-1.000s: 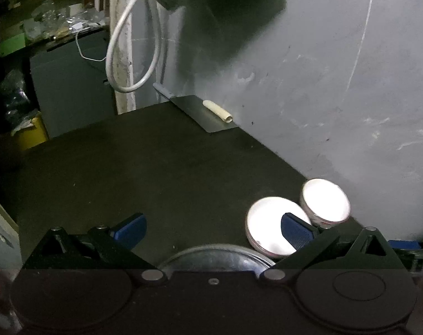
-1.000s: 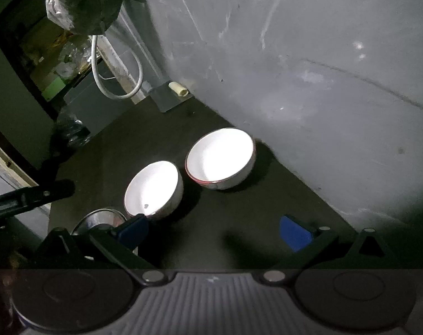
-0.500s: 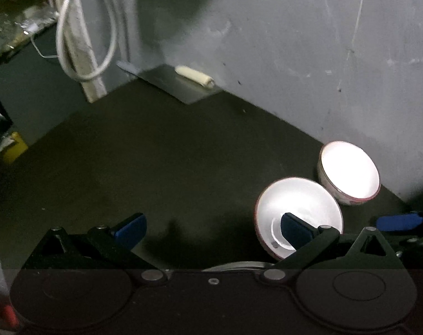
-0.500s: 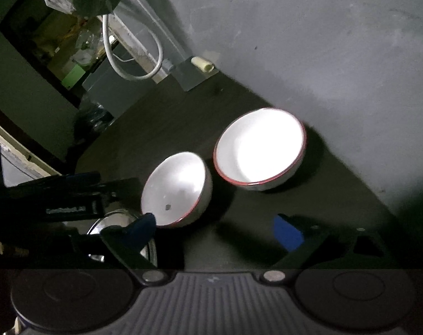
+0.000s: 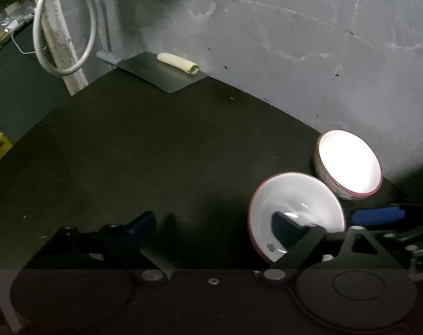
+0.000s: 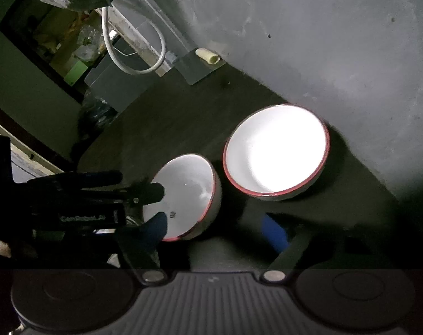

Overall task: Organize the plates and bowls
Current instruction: 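Close the left gripper on a white bowl rim while the right gripper grips it too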

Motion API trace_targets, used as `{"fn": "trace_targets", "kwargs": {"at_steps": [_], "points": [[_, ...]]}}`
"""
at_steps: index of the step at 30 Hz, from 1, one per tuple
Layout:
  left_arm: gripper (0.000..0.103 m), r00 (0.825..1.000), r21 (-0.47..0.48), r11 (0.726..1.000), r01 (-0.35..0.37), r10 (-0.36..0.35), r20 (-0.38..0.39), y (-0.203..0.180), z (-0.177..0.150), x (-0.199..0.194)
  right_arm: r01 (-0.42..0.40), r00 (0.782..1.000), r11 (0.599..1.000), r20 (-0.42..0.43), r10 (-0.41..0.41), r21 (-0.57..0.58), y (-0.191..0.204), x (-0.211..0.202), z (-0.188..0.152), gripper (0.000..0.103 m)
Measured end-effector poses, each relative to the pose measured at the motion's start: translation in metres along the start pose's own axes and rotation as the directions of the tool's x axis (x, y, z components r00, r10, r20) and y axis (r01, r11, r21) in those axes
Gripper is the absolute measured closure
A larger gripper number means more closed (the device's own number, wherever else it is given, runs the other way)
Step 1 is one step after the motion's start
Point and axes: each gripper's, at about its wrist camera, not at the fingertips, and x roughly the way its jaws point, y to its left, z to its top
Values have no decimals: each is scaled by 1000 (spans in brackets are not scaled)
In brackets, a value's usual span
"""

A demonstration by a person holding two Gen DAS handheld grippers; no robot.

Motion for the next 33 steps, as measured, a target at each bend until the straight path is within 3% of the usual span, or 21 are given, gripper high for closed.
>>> {"fn": "trace_targets", "kwargs": {"at_steps": [6,8,15,17,33], "points": [[40,999,3,999,42,-42,-16,-5,0,0,-19,1000,1000,-15,19,4,0,4,1,44],[57,998,0,998,61,-61,-27,-7,1,1,-22,1000,1000,-18,23,7,0,5,2,50],[78,993,-15,995,103,-104,-48,-10,1,3,-30,999,1000,-21,30,7,3,9,5,68],[90,992,-25,993,114,-116,-53,-10,1,4,-26,999,1000,-25,26,8,3,9,5,74],[97,993,-107,988,114,-114,8,-5,-4,-13,-10,1000,1000,13,10,-12,15,-3,1,82]]}}
